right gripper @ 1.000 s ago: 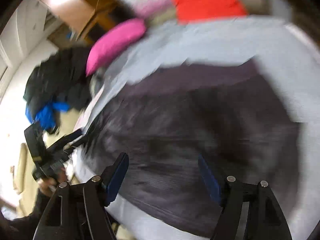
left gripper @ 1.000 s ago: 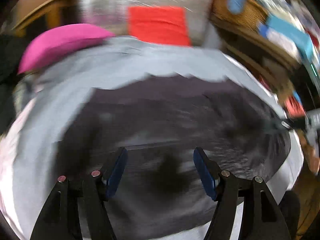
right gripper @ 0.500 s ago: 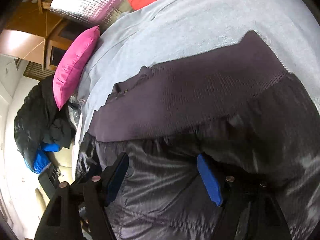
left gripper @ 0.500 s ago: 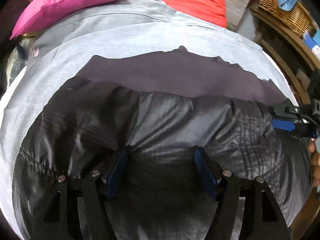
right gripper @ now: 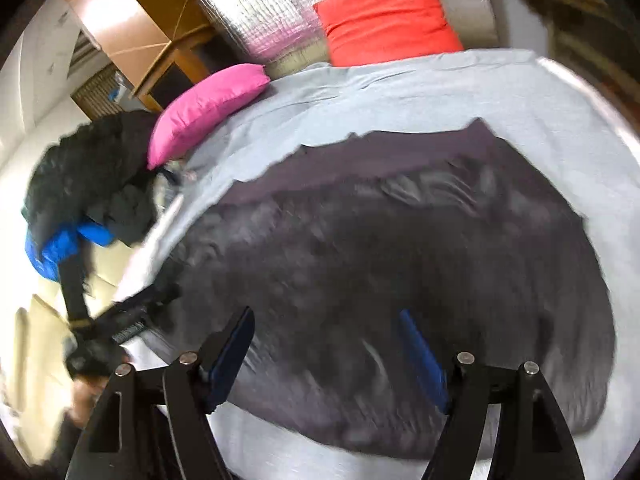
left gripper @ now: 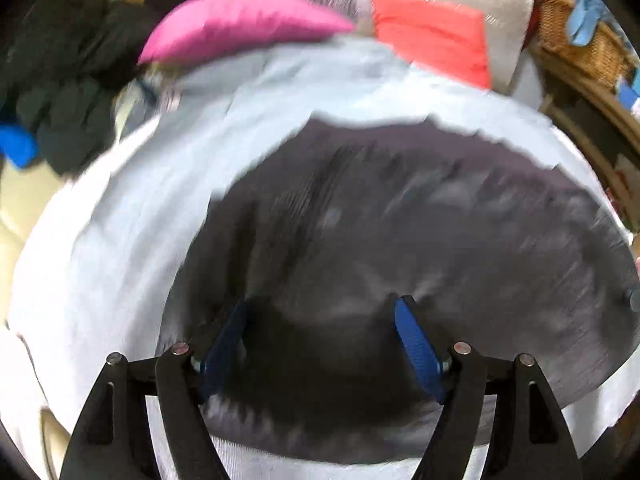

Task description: Fold large clothes

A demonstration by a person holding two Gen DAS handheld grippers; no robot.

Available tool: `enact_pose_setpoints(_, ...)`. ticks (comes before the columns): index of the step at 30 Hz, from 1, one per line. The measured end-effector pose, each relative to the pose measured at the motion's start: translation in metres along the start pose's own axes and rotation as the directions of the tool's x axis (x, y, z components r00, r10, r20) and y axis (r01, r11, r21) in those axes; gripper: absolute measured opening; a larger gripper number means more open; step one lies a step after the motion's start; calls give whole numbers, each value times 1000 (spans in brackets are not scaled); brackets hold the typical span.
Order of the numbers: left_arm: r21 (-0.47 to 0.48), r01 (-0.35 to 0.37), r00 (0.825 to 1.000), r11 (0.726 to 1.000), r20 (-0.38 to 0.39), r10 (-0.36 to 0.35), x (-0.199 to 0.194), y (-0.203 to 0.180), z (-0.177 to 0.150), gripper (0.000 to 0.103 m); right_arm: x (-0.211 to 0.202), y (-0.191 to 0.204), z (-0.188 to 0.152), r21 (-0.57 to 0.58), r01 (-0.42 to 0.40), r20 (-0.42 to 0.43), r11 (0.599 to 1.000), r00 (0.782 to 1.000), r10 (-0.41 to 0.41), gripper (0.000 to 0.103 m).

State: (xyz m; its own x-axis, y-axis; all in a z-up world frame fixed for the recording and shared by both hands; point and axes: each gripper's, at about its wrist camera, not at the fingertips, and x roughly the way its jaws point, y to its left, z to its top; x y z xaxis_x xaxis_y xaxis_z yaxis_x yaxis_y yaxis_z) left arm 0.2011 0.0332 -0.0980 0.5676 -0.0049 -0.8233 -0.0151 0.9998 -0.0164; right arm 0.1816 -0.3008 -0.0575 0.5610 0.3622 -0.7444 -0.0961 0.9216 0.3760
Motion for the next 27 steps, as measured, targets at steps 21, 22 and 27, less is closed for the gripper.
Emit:
enact_pose_setpoints(21, -147, -51, 997, 988, 55, 60, -27, 51, -38, 83, -26, -47, -29, 104, 213, 165, 971, 959, -228, 81)
enact_pose_setpoints(22, -164, -56, 995, 985, 67, 68, -31, 54, -40, 83, -35, -47, -29, 109, 212, 190, 971, 955, -230, 81)
enact_pose_setpoints(27, -194, -49, 998, 980, 34, 57, -18, 61, -46, 84, -28, -72, -31, 162, 258, 152, 952, 947, -283, 81)
